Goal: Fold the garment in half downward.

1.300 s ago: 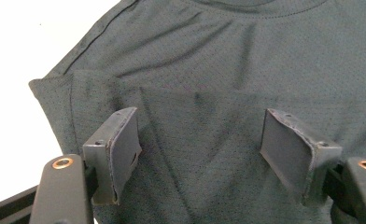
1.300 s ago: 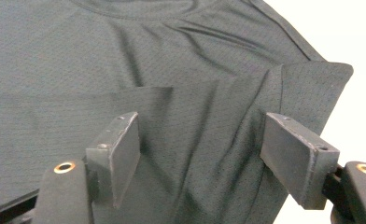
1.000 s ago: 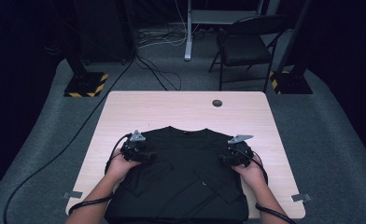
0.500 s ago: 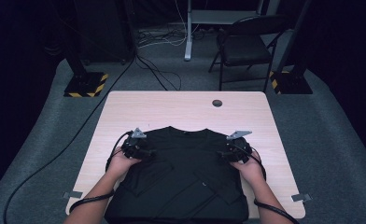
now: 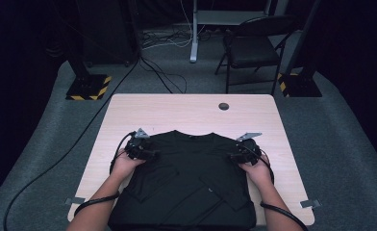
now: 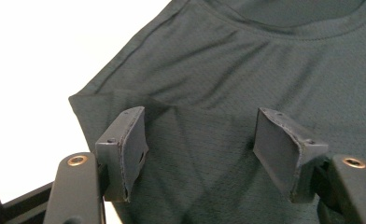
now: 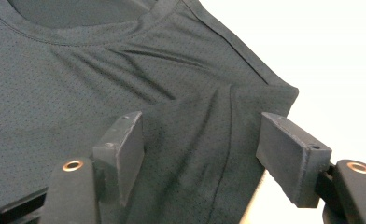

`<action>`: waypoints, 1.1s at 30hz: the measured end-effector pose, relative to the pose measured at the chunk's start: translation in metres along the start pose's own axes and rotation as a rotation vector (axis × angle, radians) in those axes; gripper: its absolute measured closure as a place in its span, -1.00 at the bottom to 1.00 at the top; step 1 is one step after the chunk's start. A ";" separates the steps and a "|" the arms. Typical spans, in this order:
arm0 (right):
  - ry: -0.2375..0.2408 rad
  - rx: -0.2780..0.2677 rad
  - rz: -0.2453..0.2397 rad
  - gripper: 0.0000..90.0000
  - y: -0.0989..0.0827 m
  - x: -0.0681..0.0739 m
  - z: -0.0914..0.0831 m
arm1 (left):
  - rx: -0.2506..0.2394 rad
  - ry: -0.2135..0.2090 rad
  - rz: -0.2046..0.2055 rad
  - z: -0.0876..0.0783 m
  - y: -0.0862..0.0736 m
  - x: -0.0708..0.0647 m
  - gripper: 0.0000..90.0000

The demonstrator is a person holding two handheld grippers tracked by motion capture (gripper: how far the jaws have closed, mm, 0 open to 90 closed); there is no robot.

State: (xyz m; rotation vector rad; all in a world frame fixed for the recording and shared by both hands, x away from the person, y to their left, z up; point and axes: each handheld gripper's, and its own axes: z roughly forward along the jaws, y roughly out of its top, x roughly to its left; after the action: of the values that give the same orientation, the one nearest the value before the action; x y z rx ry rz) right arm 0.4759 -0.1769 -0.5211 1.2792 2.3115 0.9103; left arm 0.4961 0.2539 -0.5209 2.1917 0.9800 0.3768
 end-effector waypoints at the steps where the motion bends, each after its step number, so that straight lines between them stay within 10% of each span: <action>1: -0.001 0.002 -0.002 -0.31 0.000 0.000 -0.001 | 0.001 0.001 -0.001 -0.001 0.001 0.001 -0.24; 33: -0.022 0.020 0.003 -0.12 0.008 -0.009 -0.003 | 0.014 0.094 -0.093 -0.010 0.013 0.037 -0.06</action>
State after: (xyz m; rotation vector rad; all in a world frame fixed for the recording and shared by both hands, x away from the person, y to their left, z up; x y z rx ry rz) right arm 0.4837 -0.1831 -0.5133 1.2952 2.3081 0.8716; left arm 0.5226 0.2802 -0.5054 2.1482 1.1340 0.4334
